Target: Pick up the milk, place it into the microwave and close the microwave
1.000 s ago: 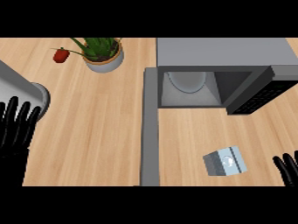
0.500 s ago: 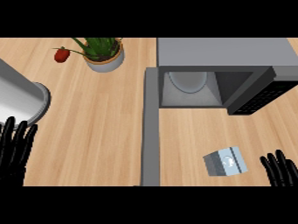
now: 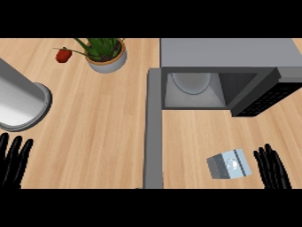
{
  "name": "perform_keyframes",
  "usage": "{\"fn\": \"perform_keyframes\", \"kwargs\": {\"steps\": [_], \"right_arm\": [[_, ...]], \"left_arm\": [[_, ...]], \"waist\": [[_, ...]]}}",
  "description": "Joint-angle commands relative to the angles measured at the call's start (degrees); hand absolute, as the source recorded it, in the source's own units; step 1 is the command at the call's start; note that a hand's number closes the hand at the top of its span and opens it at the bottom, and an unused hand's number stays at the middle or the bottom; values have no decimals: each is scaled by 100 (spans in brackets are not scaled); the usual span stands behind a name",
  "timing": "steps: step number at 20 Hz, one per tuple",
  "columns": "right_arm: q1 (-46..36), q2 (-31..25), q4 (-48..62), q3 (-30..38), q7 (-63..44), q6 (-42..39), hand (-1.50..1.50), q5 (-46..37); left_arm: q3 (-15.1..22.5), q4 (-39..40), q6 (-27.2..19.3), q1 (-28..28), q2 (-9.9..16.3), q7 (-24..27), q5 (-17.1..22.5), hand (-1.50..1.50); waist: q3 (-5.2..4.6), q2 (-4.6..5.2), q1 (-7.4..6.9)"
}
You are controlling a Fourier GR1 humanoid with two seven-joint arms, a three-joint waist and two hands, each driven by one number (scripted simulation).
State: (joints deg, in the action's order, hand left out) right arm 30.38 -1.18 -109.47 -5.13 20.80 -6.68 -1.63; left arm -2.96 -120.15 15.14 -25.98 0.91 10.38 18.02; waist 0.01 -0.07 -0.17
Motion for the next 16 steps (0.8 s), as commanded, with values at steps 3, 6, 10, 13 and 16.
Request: {"fn": "perform_keyframes", "kwargs": {"steps": [3,6,10,13,16], "right_arm": [[-449,114,1540,220,903,394,-150,-180],[-632,-73,1956,509,1180,321,-150,-145],[-925,-149,2701,796,1687,243,-150,-15],[-1287,-195,3355,840,1976,286,-150,-176],[-1457,-161,3691,884,2280,330,-150,-201]], "left_arm": [[119,34,173,-289,-85,177,-54,-150],[-149,312,259,-26,-13,215,70,-150],[233,281,299,-553,-86,697,-226,-150],[216,-110,342,-724,-88,517,-86,-150],[-199,-165,532,-744,113,323,347,-150]], "waist": [[2,4,-3],[0,5,9],[0,1,-3],[1,2,-13],[0,2,-8]]}}
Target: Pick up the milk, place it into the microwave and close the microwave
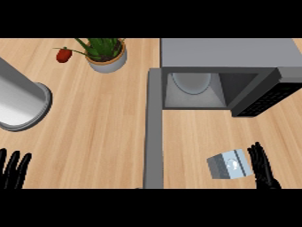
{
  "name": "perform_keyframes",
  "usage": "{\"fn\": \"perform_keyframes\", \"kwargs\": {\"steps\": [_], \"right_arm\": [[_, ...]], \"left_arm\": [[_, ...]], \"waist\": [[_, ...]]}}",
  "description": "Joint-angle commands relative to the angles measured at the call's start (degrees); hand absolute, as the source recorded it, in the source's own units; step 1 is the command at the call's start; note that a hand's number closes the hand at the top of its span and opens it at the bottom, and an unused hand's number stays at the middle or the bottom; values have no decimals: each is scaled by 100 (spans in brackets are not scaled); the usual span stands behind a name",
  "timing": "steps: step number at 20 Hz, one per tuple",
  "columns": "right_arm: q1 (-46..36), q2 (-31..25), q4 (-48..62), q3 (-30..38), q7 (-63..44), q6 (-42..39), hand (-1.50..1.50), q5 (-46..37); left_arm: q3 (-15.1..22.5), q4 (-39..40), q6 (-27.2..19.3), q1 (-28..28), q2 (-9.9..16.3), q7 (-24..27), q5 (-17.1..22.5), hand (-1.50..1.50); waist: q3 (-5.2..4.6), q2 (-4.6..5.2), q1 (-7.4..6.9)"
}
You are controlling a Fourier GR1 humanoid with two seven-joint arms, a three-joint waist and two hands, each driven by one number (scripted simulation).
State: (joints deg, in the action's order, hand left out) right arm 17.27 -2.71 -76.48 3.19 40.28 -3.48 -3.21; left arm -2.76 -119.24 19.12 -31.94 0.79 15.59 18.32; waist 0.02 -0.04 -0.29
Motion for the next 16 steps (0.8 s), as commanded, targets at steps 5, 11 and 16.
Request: {"fn": "perform_keyframes", "kwargs": {"steps": [5,11,16], "right_arm": [[-531,-156,1303,303,841,-7,-150,-39],[-897,-307,1936,353,1233,-111,-150,-86],[-1185,-7,2223,95,1469,152,-150,-336]], "left_arm": [[-223,-141,134,30,66,-206,180,-150],[-325,390,453,-69,19,303,95,-150],[-318,-313,506,-606,-57,50,202,-150]], "waist": [[-1,0,7],[-2,0,4],[-1,-3,-17]]}}
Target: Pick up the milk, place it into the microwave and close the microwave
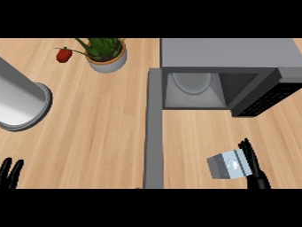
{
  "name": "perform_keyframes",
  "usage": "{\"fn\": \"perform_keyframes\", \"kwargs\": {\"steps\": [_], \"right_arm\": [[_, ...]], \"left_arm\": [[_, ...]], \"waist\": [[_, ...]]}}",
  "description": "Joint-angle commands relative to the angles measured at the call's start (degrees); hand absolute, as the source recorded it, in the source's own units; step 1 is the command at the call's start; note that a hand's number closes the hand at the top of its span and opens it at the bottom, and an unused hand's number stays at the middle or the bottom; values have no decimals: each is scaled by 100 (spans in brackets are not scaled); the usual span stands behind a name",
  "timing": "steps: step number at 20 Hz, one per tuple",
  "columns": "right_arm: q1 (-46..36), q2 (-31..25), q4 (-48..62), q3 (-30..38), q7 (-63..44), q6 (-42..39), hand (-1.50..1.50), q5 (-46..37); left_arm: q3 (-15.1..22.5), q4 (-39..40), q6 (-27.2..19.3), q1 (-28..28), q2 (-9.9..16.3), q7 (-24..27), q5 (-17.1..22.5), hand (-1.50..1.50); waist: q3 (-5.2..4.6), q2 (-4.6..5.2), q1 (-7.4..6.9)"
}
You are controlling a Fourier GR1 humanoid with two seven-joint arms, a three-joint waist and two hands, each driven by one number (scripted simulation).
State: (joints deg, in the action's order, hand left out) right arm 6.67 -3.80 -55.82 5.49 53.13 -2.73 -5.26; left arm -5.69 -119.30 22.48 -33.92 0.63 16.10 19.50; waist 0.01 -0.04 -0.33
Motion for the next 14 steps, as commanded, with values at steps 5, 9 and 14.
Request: {"fn": "perform_keyframes", "kwargs": {"steps": [5,9,14], "right_arm": [[-237,23,-164,-100,-330,-199,-150,136],[-175,-14,-125,12,-248,-266,-150,305],[-461,259,104,46,-152,406,-150,150]], "left_arm": [[84,90,-220,312,-24,-189,-165,-150],[460,-349,-442,-152,-62,-183,-165,-150],[-56,-112,-40,26,169,-183,272,-150]], "waist": [[0,2,15],[0,-2,6],[0,1,10]]}}
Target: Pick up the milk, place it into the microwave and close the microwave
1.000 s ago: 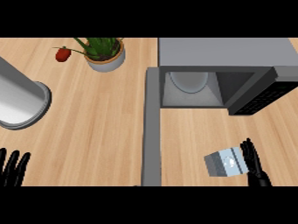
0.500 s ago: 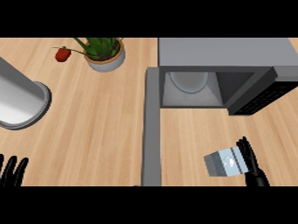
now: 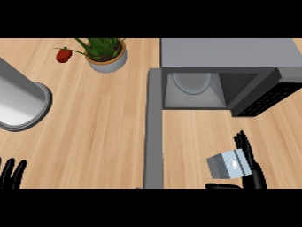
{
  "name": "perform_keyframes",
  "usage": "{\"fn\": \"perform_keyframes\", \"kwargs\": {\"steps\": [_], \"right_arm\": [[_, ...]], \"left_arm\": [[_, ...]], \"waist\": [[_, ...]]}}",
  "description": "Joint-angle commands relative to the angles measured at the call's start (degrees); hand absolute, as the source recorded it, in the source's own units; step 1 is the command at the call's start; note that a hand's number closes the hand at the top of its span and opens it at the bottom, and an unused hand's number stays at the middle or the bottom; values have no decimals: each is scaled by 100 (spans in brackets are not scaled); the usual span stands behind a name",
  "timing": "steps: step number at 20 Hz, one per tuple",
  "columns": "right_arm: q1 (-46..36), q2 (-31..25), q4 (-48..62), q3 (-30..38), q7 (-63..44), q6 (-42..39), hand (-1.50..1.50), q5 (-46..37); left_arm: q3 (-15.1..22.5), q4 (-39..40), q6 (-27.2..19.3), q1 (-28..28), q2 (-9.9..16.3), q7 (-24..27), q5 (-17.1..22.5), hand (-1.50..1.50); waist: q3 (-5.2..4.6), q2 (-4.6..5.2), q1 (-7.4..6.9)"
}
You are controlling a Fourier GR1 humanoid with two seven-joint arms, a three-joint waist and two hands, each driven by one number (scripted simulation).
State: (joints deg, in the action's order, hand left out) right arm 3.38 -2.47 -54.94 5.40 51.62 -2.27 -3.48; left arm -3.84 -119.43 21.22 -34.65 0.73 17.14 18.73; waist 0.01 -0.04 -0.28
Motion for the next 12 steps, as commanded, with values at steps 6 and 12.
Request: {"fn": "perform_keyframes", "kwargs": {"steps": [6,12], "right_arm": [[-946,-6,768,136,100,1029,150,-376],[-1138,138,1053,360,368,1442,150,-238]], "left_arm": [[-99,449,235,144,-19,252,-11,-150],[-213,339,340,-62,-1,264,80,-150]], "waist": [[0,4,-8],[0,2,-8]]}}
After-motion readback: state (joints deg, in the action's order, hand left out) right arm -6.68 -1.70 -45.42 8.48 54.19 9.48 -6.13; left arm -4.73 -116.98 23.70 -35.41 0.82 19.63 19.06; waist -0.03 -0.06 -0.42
